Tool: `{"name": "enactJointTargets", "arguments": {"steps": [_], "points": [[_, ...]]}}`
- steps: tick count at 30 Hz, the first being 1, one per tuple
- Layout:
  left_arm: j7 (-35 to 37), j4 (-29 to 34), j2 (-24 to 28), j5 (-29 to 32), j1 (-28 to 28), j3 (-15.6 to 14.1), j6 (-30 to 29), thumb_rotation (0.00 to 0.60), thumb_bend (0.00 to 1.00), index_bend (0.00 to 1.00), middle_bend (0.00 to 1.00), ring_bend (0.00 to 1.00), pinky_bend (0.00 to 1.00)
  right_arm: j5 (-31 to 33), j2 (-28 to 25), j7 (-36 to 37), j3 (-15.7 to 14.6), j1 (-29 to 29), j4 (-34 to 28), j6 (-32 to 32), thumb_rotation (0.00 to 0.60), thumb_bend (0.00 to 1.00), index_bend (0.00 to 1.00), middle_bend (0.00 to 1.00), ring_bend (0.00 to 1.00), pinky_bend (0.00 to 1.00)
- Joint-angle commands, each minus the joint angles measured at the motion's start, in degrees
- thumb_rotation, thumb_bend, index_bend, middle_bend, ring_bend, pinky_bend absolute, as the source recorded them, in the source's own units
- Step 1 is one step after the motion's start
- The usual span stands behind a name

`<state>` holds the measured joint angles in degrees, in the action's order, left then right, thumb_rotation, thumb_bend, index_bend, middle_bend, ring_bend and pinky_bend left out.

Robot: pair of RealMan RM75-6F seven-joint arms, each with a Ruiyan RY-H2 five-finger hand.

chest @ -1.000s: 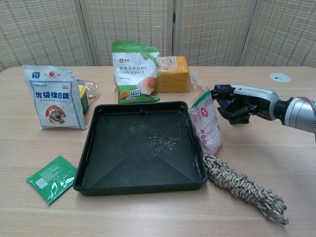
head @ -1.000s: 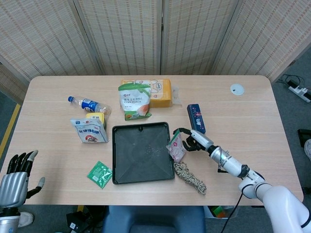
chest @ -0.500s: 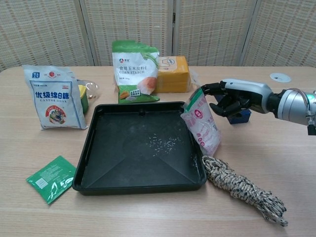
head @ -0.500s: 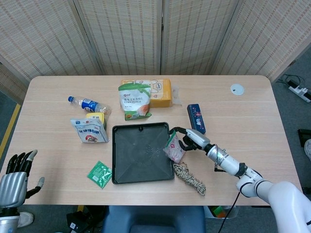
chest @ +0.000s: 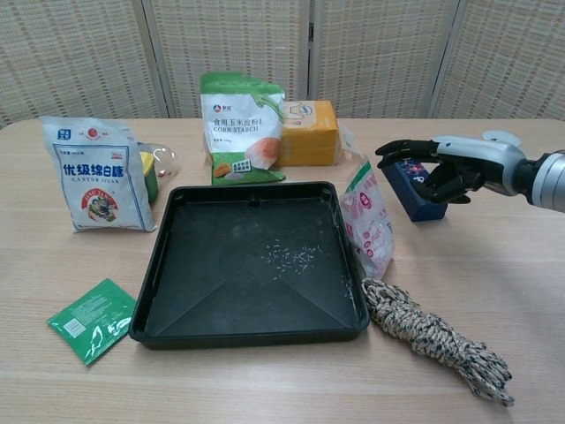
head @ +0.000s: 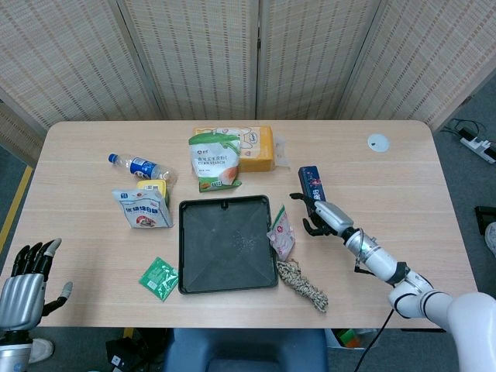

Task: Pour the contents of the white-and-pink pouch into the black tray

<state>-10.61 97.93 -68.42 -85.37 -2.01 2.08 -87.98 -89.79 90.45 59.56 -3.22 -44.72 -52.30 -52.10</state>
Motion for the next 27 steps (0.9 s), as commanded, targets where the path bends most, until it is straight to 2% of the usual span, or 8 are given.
{"name": "enactJointTargets", "arguments": {"steps": [1, 4, 7, 9, 12, 16, 18, 27], "points": [[0.2, -0.1, 0.1, -0.1, -0.1, 0.1, -0.1, 0.600, 0.40, 0.04, 0.13, 0.09, 0.00, 1.8, -2.8, -6.3, 0.7, 2.2, -2.5, -1.4, 0.600, 0.68, 0.06, 0.12, 0.80, 0.86], [0.5, -0.3, 0.2, -0.1, -0.1, 0.2, -0.1, 0.600, 0.40, 0.04, 0.13, 0.09, 0.00, 3.9, -5.3, -15.3, 1.6, 5.4, -6.0, -4.9, 0.600, 0.68, 0.04, 0.13, 0.76, 0.86], [0.9, -0.6, 0.2, 0.1, -0.2, 0.4, 0.0, 0.600, 0.40, 0.04, 0.13, 0.09, 0.00, 6.2, -8.7, -25.1, 2.5, 9.2, -11.0, -9.5, 0.600, 0.67, 0.02, 0.13, 0.62, 0.81], [1.2, -0.8, 0.2, 0.0, -0.4, 0.5, 0.1, 0.600, 0.40, 0.04, 0.13, 0.09, 0.00, 7.9, -11.3, -31.5, 3.0, 11.8, -14.9, -12.6, 0.600, 0.67, 0.02, 0.12, 0.51, 0.72], [1.4, -0.9, 0.2, -0.1, -0.6, 0.6, 0.2, 0.600, 0.40, 0.04, 0.13, 0.09, 0.00, 9.4, -15.5, -37.5, 3.0, 15.4, -21.0, -16.4, 0.600, 0.67, 0.01, 0.12, 0.41, 0.56], [1.5, -1.1, 0.2, -0.1, -0.8, 0.8, 0.3, 0.600, 0.40, 0.04, 0.13, 0.09, 0.00, 10.3, -20.7, -42.1, 2.3, 19.8, -27.6, -20.5, 0.600, 0.66, 0.01, 0.09, 0.24, 0.27], [1.5, -1.1, 0.2, 0.0, -0.9, 0.8, 0.5, 0.600, 0.40, 0.04, 0.13, 0.09, 0.00, 10.3, -22.8, -44.0, 1.7, 22.2, -30.2, -22.8, 0.600, 0.66, 0.01, 0.09, 0.19, 0.19], [1.5, -1.1, -0.1, -0.1, -1.1, 0.7, 0.6, 0.600, 0.40, 0.04, 0.13, 0.09, 0.00, 8.2, -26.2, -50.7, -0.1, 31.2, -35.0, -32.8, 0.600, 0.66, 0.00, 0.03, 0.08, 0.08]]}}
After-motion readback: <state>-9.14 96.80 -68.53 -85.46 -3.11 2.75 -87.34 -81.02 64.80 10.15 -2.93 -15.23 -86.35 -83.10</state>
